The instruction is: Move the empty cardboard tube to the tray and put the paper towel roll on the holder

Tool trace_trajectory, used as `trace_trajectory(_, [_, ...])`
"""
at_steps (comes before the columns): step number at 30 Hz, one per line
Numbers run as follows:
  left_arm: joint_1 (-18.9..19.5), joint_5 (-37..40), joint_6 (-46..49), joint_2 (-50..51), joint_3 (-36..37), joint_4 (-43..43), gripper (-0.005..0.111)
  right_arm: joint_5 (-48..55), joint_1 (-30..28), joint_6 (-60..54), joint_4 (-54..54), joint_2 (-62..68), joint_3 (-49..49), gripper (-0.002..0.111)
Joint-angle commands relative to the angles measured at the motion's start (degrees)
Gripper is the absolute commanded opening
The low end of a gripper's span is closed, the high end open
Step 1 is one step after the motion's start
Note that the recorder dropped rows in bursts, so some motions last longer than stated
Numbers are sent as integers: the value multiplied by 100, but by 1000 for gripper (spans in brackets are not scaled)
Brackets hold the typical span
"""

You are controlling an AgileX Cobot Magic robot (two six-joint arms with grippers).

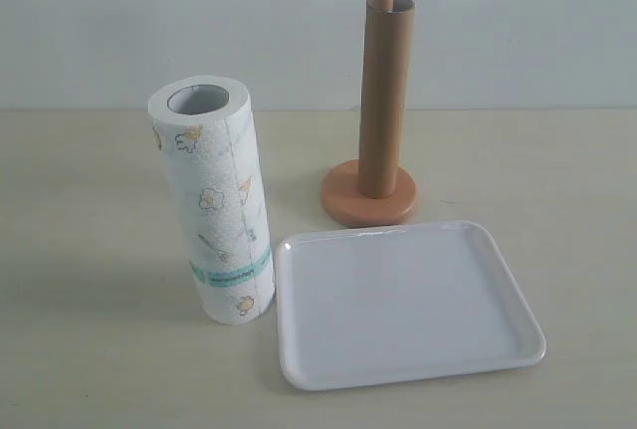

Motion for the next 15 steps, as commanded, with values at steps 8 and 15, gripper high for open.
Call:
trace_trajectory(8, [17, -18, -28, -22, 21, -27, 4, -378, 14, -20, -14, -27, -1, 0])
trace_trajectory(15, [17, -18, -28, -22, 21, -27, 4, -3734, 14, -20, -3, -27, -1, 0])
